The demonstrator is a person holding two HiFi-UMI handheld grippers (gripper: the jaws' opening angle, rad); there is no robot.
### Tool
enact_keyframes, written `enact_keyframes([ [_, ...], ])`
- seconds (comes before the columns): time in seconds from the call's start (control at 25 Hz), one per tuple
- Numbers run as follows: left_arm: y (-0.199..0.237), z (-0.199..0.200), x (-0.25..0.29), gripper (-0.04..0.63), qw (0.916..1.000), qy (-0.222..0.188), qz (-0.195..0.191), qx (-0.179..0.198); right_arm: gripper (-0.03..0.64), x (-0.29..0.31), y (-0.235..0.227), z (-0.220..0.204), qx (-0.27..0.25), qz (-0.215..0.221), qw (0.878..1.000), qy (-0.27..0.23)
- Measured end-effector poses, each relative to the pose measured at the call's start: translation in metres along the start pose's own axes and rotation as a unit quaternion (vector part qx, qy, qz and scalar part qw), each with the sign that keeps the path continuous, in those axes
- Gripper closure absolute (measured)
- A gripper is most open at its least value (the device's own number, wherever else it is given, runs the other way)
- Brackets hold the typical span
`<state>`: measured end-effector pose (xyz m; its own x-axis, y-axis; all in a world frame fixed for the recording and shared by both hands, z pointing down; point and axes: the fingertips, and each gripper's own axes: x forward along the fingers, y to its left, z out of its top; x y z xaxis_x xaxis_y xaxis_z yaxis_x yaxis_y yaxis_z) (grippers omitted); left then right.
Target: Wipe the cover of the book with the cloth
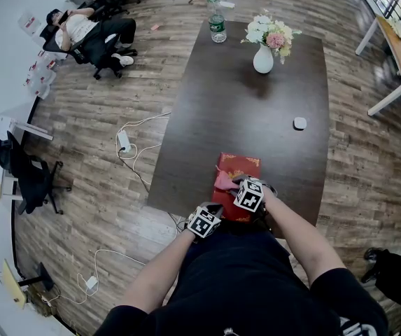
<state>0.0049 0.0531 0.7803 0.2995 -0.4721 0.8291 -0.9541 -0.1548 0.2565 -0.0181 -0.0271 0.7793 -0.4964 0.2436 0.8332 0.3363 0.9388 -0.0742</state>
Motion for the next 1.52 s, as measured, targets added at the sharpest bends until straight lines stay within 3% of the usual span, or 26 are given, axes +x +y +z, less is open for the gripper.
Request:
enact_keyframes([
  [1.52,0.000,0.005,0.002,0.600,0.9998,-0.017,0.003,0.004,0.503,-0.022,-0.002,-0.030,-0.007,-0.013,1.000,0.003],
])
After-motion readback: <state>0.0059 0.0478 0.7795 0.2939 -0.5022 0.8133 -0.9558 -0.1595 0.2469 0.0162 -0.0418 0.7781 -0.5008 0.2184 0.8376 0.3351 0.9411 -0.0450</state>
